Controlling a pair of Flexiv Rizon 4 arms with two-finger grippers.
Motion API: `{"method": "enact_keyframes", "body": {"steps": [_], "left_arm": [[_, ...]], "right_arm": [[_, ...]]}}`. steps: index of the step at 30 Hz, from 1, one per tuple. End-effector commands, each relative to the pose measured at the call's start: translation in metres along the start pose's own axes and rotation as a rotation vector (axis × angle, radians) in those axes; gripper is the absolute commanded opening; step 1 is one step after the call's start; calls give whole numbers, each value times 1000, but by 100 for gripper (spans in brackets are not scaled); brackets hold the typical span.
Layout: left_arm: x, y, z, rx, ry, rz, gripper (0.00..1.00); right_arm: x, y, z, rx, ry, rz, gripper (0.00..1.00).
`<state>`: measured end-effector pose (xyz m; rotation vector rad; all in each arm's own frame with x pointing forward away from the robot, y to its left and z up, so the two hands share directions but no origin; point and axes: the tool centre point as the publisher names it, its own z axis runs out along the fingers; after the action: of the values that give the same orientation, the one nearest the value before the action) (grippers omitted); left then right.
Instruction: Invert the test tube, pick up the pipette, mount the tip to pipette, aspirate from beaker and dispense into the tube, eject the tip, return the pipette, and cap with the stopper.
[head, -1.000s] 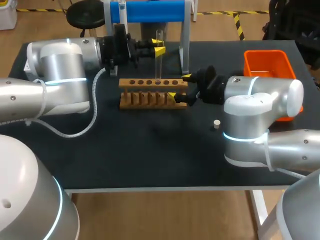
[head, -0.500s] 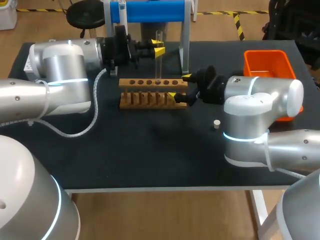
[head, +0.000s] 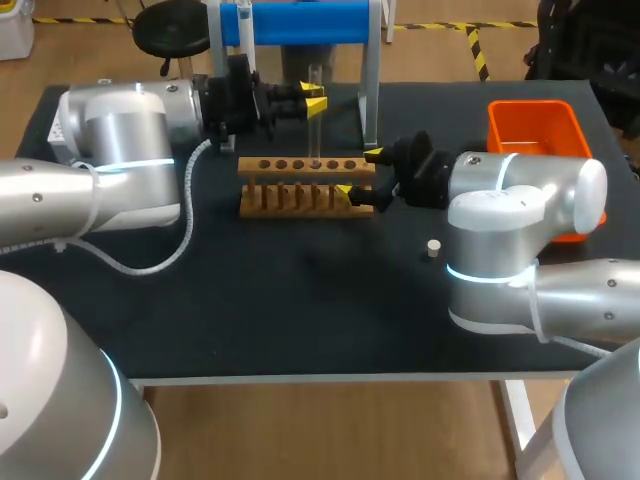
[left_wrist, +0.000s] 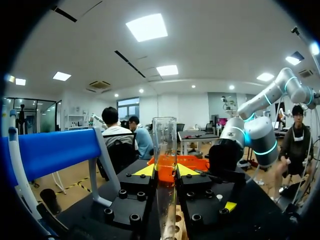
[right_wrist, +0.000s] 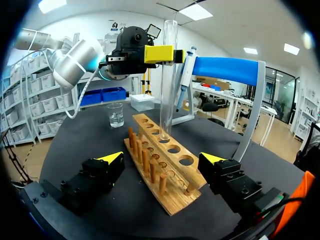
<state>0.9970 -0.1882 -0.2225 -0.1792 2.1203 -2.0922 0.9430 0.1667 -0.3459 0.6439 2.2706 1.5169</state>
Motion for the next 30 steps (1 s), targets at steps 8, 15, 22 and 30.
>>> {"method": "enact_keyframes", "body": {"steps": [8,15,22,30], "left_arm": [[-5,11,3,9,3,-9,0],[-4,12,4,2,5,-47,0],[-3,15,5,7,2,-52,0],[-2,22,5,9,-3,-60,0]], "right_arm": [[1,-1,-1,-2,-3,0,100],[1,-1,-1,-2,-3,0,100],[1,-1,-1,-2,-3,0,100],[1,-1,-1,-2,-3,0,100]]}}
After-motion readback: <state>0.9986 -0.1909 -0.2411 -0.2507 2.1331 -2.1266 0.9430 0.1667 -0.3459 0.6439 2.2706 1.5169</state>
